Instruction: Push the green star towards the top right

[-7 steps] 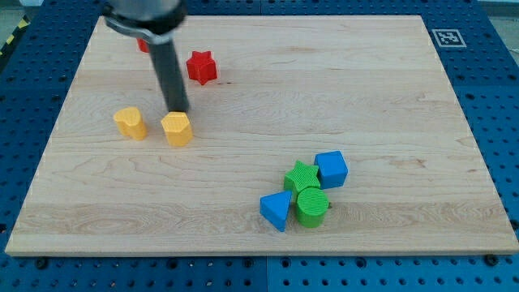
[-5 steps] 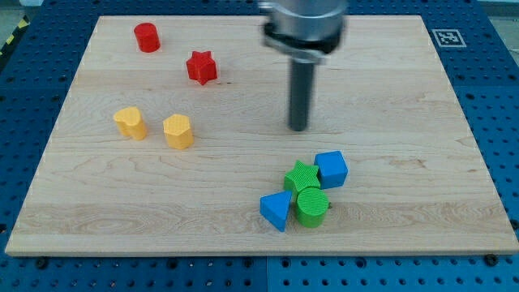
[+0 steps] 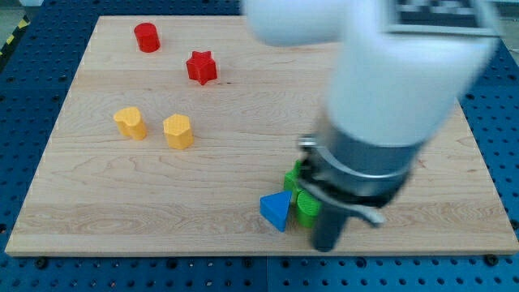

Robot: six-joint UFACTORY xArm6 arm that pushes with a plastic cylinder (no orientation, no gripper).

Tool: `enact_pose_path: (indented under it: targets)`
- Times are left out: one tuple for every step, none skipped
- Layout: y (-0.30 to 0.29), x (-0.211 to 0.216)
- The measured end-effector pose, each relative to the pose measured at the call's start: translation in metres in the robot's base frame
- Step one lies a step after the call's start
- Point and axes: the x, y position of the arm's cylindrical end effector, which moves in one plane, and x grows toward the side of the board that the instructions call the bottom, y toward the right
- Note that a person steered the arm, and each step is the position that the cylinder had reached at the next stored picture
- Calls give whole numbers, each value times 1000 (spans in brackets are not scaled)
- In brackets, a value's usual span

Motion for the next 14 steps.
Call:
enact_pose_path:
  targets:
    - [-30, -18]
    - [5, -45]
    - [29, -47]
    - [30, -41]
    - [31, -84]
    - [33, -112]
    - [24, -85]
    - [-2, -61]
    - [-26, -91]
    - [-26, -152]
    - [-28, -176]
    - [-47, -145]
    - [-49, -115]
    - [-22, -102]
